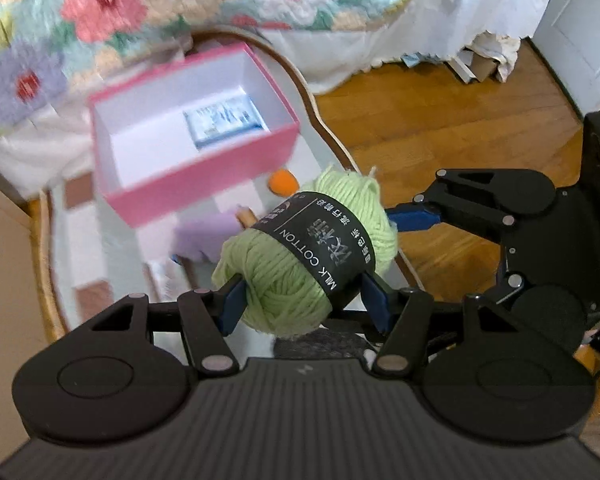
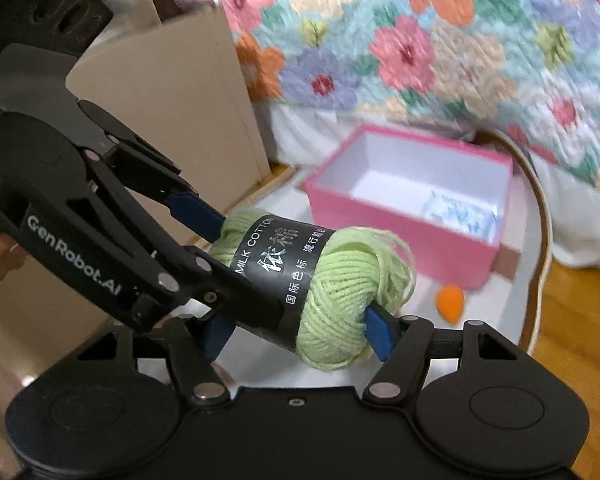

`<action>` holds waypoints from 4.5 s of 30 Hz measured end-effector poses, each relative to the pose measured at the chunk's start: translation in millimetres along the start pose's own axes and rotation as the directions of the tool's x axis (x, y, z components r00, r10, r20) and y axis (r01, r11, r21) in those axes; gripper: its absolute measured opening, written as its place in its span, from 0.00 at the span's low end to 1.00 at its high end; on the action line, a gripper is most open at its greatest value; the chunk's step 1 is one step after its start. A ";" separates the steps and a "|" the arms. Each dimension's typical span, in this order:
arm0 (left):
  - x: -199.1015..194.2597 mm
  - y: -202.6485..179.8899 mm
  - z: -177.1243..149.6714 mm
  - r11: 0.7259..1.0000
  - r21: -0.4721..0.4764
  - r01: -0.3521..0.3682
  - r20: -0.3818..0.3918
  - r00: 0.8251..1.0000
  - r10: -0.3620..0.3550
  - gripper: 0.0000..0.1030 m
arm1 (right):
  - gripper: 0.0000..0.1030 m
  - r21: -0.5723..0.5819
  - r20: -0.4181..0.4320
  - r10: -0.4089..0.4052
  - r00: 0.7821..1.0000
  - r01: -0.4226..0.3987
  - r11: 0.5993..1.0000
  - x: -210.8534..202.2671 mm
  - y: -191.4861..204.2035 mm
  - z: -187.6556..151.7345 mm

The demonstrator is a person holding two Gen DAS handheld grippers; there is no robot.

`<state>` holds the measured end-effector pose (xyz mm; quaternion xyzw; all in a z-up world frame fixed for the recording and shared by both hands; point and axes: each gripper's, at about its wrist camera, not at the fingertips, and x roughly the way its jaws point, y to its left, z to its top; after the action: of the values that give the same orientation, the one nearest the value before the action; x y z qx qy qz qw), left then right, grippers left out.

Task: Organize objects
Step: 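Carry the yarn ball into the pink box and release it, then move the left tool to the white soap box and grasp it, then carry the soap box into the pink box and release it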

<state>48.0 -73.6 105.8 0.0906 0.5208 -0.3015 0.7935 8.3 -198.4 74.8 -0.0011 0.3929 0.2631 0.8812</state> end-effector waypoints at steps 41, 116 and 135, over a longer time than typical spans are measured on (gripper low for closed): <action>270.0 170.7 145.7 0.899 -0.398 0.181 -0.049 0.975 -0.218 0.58 | 0.73 0.120 -0.455 -0.131 0.881 0.206 0.971 243.4 -192.4 97.8; 213.1 201.6 -78.4 0.895 -0.446 -0.004 0.006 1.000 0.008 0.30 | 0.72 -0.036 -0.071 -0.113 0.991 0.111 0.993 265.2 23.3 -59.7; 174.5 171.2 -82.7 0.855 -0.519 0.021 0.049 0.999 0.005 0.28 | 0.47 0.017 -0.070 -0.104 0.992 0.105 0.994 210.7 28.9 -57.5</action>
<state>130.4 34.5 -113.6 -0.1362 0.5638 -0.1554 0.7996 71.6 -88.0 -105.0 -0.0215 0.4252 0.2122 0.8796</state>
